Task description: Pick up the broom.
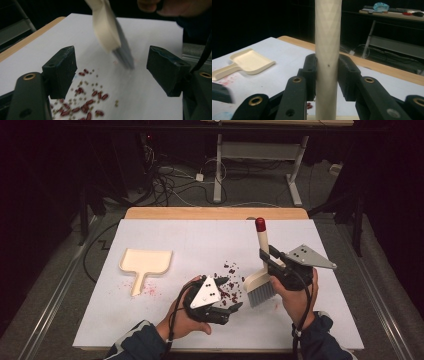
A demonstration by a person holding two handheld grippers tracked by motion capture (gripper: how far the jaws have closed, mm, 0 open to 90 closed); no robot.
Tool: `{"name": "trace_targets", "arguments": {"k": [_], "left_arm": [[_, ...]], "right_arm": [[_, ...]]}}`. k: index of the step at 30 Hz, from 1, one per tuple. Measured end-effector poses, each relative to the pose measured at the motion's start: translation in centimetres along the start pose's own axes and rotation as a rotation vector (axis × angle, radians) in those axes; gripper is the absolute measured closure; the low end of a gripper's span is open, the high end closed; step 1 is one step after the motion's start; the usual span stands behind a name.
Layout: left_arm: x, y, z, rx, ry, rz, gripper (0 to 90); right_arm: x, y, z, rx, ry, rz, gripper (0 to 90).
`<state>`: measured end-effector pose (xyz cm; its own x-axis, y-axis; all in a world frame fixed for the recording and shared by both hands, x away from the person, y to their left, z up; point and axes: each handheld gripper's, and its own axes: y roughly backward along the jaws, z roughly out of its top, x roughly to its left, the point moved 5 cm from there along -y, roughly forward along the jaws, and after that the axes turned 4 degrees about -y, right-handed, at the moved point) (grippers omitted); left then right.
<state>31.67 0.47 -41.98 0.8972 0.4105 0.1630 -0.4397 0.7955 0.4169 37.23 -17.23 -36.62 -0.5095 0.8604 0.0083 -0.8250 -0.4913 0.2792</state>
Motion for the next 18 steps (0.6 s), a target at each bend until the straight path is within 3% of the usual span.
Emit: {"name": "trace_targets", "arguments": {"k": [3, 7, 10, 14, 18], "left_arm": [[0.0, -1.1, 0.5, -0.005, 0.030, 0.007, 23.8], [0.0, -2.1, 0.7, -0.007, 0.053, -0.011, 33.1], [0.0, -2.3, 0.7, -0.027, 0.081, -0.048, 41.7], [0.5, -2.3, 0.4, -0.034, 0.102, -0.056, 53.8], [0.9, -2.2, 0.1, -0.028, 0.112, -0.061, 58.0]], "right_arm": [[1.4, 0.2, 0.0, -0.007, 0.014, 0.020, 70.6], [2.7, 0.4, 0.0, -0.017, 0.040, 0.043, 70.5], [3.5, 0.6, -0.1, -0.028, 0.043, 0.055, 70.5], [4.2, 0.8, -0.2, -0.029, 0.043, 0.067, 70.5], [4.5, 1.1, -0.1, -0.041, 0.057, 0.071, 70.4]]}}
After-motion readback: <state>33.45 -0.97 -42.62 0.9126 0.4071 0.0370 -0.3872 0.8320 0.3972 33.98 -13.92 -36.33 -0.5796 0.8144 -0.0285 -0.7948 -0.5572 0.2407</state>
